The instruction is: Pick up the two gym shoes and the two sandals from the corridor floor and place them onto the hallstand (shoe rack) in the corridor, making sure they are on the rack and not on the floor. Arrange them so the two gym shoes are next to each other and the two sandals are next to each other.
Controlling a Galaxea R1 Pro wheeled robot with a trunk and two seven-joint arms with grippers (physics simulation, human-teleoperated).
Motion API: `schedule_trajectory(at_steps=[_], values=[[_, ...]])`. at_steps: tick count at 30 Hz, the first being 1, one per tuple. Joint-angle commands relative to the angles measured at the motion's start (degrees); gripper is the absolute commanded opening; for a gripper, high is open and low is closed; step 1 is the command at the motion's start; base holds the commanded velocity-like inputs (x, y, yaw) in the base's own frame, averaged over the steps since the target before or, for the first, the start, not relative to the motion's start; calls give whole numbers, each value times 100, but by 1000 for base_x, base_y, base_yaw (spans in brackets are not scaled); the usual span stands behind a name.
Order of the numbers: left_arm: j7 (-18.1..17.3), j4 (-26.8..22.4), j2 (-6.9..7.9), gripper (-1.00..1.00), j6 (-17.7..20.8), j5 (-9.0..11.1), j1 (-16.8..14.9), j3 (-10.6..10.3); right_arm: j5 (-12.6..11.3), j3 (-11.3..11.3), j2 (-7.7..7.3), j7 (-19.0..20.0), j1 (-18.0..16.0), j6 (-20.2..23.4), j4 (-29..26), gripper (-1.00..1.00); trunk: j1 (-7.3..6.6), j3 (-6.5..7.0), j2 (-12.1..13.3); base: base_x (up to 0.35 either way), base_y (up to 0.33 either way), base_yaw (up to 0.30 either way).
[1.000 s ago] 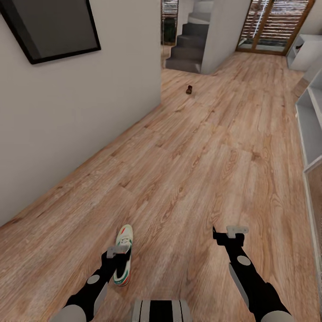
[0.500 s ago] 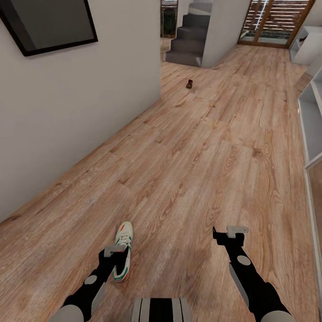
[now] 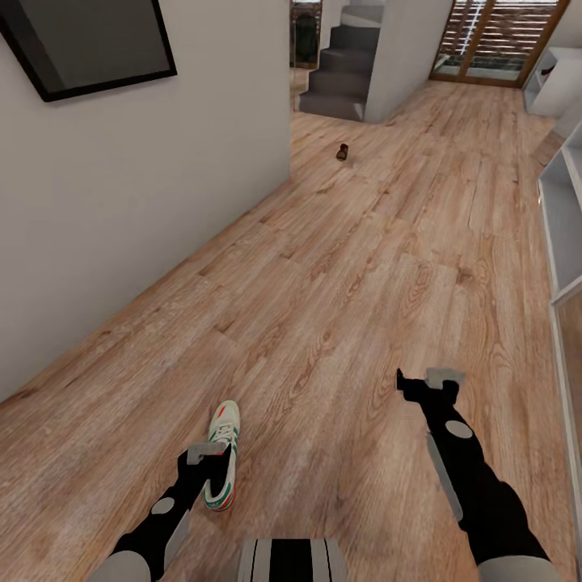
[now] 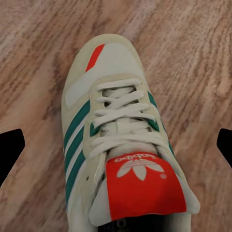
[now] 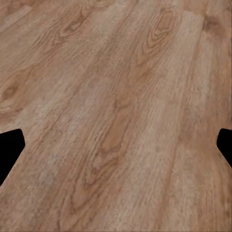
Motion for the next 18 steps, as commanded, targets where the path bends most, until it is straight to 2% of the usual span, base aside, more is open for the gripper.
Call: schedule_trajectory(at_steps=[1,3,9,11,18], values=[[-35,-1,-5,100,-16,-44,-3,52,13,-4,-2,-18,0,378,-366,100,0,-4,-1,0,0,0],[-35,-1,-5,100,-16,-44,-3,55,12,-4,7,-19,0,737,-702,100,0,-4,-1,0,0,0],[-35,-1,-5,100,-16,-44,-3,57,4,11,52,-19,0,1096,-999,100,0,-4,-1,0,0,0],[-35,-1,-5,100,-16,-44,-3,58,4,15,56,-19,0,1116,-1019,100,0,-4,-1,0,0,0],[-35,-1,-5,100,-21,-44,-3,58,8,15,60,-14,0,1153,-1027,100,18,-177,-10,0,0,0]])
